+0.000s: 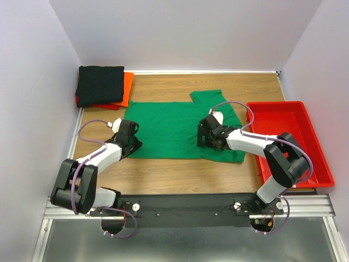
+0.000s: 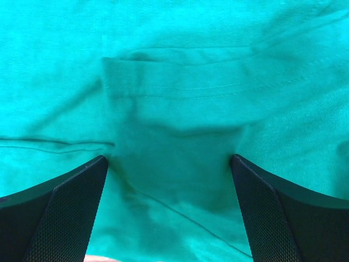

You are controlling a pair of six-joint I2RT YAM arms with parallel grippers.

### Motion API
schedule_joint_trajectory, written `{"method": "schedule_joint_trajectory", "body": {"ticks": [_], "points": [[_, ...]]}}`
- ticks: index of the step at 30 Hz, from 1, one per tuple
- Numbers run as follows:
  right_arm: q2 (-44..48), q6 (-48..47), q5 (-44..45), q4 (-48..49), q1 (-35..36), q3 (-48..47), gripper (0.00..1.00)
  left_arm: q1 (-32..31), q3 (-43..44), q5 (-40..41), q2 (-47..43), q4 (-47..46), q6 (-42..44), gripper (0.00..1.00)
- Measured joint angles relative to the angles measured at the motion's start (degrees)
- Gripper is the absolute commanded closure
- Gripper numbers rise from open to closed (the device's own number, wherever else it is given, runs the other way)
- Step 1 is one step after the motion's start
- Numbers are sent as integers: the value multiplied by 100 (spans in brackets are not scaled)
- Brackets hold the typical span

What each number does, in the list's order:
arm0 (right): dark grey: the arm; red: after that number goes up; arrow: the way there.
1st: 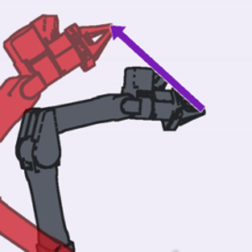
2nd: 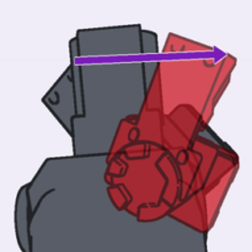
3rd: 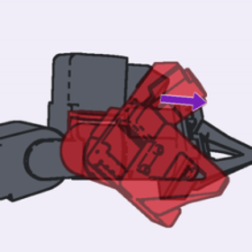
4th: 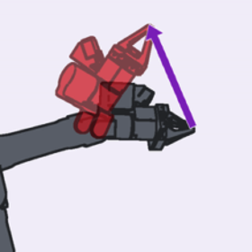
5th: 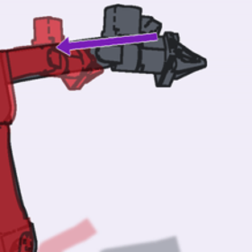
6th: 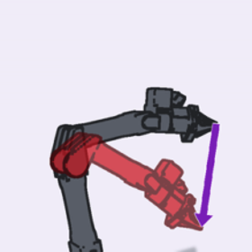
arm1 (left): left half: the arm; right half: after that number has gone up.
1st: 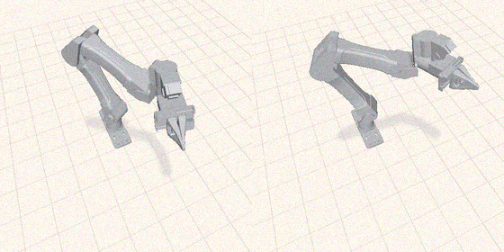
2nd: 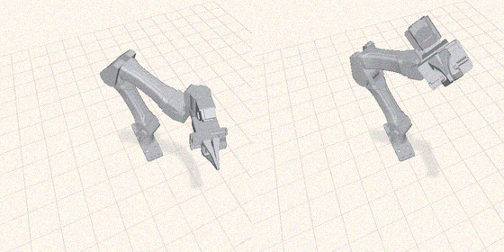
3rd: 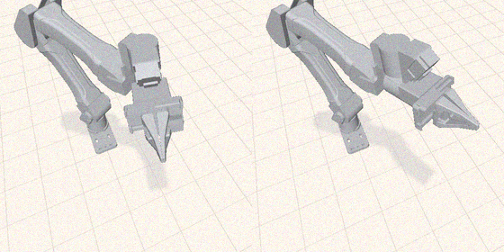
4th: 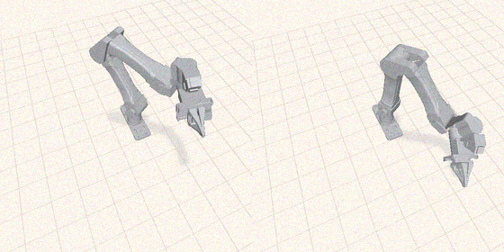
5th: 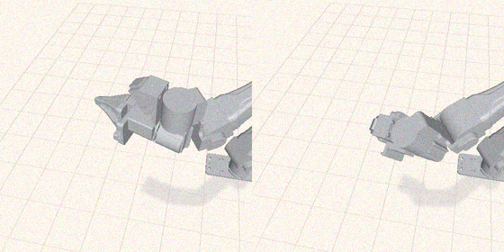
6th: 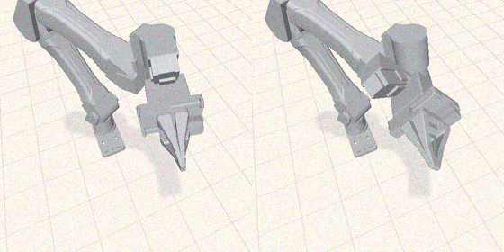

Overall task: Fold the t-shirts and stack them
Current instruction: Fold the tshirt

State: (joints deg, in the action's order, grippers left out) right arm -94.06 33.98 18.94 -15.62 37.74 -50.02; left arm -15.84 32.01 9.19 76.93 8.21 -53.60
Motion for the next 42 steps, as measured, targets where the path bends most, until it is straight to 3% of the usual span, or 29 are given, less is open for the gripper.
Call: {"method": "schedule_joint_trajectory", "body": {"ticks": [13,21,28,33,42], "points": [[177,-7,-20,723,704,444,0,-4,-273,-240,-1246,1414,-179,71],[455,4,-114,920,811,719,0,-4,-90,-144,-1504,1784,-118,70],[695,7,-437,660,837,791,0,13,654,-13,-1086,1572,212,60],[750,11,-472,164,848,656,0,310,730,-149,-535,1003,428,60],[448,7,-435,-417,868,-415,0,549,675,-424,474,339,452,60]]}}
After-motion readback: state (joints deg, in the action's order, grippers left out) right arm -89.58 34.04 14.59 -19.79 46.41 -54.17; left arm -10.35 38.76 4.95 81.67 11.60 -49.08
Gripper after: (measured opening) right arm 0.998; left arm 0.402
